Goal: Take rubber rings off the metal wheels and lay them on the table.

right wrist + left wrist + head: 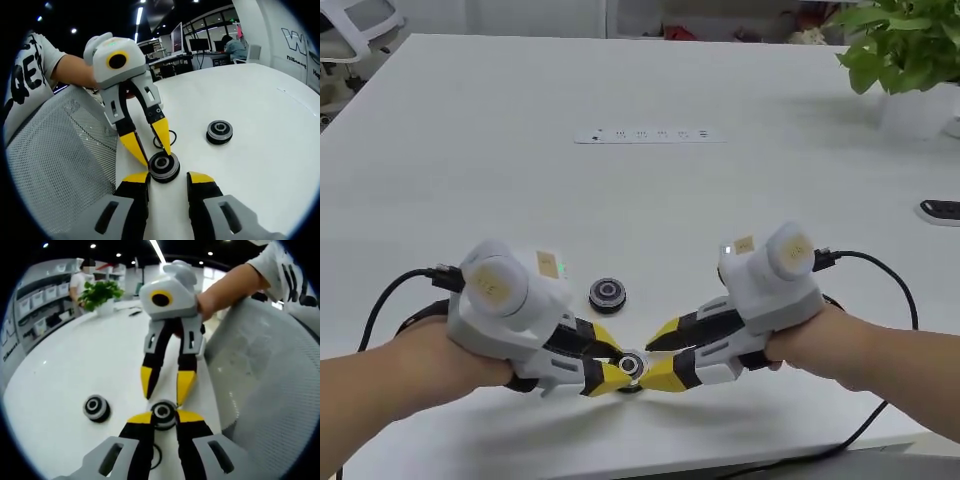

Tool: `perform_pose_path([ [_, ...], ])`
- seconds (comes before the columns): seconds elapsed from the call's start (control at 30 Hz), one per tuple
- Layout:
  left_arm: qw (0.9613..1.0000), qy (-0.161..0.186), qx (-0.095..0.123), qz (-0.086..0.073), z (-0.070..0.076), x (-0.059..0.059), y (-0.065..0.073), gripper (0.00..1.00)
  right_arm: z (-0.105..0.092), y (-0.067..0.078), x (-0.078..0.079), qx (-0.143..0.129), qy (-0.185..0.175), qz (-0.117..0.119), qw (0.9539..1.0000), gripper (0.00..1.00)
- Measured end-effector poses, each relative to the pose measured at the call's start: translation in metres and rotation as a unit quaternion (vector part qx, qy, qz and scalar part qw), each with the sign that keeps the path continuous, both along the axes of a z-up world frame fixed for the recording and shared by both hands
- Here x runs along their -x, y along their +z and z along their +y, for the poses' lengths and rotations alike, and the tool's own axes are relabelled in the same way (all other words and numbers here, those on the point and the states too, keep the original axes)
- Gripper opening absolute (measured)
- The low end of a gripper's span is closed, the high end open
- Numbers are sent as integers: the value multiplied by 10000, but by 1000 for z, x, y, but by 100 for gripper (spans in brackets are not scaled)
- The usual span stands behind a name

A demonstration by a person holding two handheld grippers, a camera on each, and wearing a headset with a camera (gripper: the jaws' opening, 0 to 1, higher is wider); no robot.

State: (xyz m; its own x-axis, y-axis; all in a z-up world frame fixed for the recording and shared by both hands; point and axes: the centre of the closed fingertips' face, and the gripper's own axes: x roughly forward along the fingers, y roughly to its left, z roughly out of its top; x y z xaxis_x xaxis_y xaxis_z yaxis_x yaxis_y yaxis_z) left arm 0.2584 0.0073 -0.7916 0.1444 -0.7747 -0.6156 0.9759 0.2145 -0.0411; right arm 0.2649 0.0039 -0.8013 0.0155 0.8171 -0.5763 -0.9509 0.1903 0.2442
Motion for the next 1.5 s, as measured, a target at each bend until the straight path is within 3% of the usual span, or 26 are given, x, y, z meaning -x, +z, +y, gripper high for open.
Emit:
perform_pose_path([
  [0.33, 10000, -27, -18, -31, 0, -1, 0, 16, 0, -1, 0, -5, 6, 14, 10000, 27],
  [0.9, 9985, -267, -271, -382, -2, 0, -2, 17, 0, -1, -1, -16, -3, 30, 10000, 28],
  [0.97, 9987, -229, -281, -361, -2, -1, -2, 17, 0, -1, 0, -15, -3, 26, 10000, 28],
  [1.03, 9992, -188, -283, -192, -2, 1, -1, 19, 0, -1, 0, -15, -3, 24, 10000, 27],
  [1.5, 9987, -72, -413, -282, -1, -3, -2, 14, 1, -2, 1, 15, 21, 6, 10000, 27],
])
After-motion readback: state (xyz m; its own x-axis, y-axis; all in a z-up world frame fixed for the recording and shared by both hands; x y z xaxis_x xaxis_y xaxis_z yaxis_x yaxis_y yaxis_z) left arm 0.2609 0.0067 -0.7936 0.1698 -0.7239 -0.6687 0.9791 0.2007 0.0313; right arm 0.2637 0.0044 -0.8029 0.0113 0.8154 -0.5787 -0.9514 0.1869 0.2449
